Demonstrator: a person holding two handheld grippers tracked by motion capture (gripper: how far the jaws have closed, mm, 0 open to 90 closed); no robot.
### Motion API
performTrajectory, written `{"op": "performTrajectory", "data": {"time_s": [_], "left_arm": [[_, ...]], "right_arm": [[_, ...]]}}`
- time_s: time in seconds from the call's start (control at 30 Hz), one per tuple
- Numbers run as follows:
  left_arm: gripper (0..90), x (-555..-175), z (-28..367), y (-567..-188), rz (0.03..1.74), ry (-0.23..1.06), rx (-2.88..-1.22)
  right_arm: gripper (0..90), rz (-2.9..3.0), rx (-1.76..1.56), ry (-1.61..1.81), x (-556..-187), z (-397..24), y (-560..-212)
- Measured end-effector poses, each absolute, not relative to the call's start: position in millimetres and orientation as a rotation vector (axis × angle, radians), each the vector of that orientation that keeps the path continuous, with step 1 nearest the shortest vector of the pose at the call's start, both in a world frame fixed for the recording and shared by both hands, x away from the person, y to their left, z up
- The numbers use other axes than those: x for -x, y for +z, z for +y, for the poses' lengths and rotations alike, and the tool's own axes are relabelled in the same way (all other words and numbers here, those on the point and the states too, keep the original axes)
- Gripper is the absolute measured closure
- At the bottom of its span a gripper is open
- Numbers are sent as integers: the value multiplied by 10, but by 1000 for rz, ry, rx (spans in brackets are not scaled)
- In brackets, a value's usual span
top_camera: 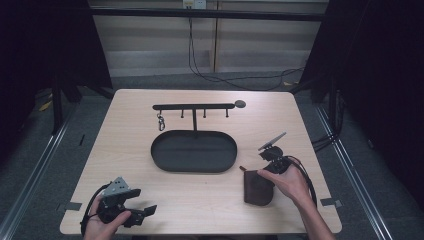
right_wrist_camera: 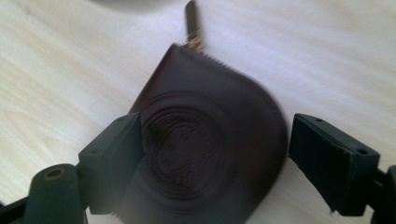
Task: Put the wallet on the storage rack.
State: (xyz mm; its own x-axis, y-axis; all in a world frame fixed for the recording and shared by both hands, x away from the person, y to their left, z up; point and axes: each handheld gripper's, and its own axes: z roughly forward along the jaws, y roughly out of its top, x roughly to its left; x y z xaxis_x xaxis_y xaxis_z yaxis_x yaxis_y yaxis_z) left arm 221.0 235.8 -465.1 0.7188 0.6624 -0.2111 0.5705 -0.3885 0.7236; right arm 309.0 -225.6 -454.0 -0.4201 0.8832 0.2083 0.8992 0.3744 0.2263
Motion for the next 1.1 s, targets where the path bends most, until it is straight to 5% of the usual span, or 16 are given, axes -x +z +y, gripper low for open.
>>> {"op": "performTrajectory", "data": {"time_s": [0.63, 0.73, 0.8, 1.1], "left_arm": [[168, -2213, 2343, -4657, 920, 147, -2111], [168, -2213, 2335, -4658, 918, 139, -2112], [168, -2213, 2338, -4656, 917, 144, -2112], [168, -2211, 2363, -4654, 923, 142, -2107]], "right_arm": [[105, -2489, 1666, -393, -3174, -2161, -4682], [159, -2450, 1635, -433, -3198, -2140, -4694], [377, -2376, 1568, -525, -3214, -2055, -4720], [467, -2474, 1575, -375, -3260, -1792, -4635]]}}
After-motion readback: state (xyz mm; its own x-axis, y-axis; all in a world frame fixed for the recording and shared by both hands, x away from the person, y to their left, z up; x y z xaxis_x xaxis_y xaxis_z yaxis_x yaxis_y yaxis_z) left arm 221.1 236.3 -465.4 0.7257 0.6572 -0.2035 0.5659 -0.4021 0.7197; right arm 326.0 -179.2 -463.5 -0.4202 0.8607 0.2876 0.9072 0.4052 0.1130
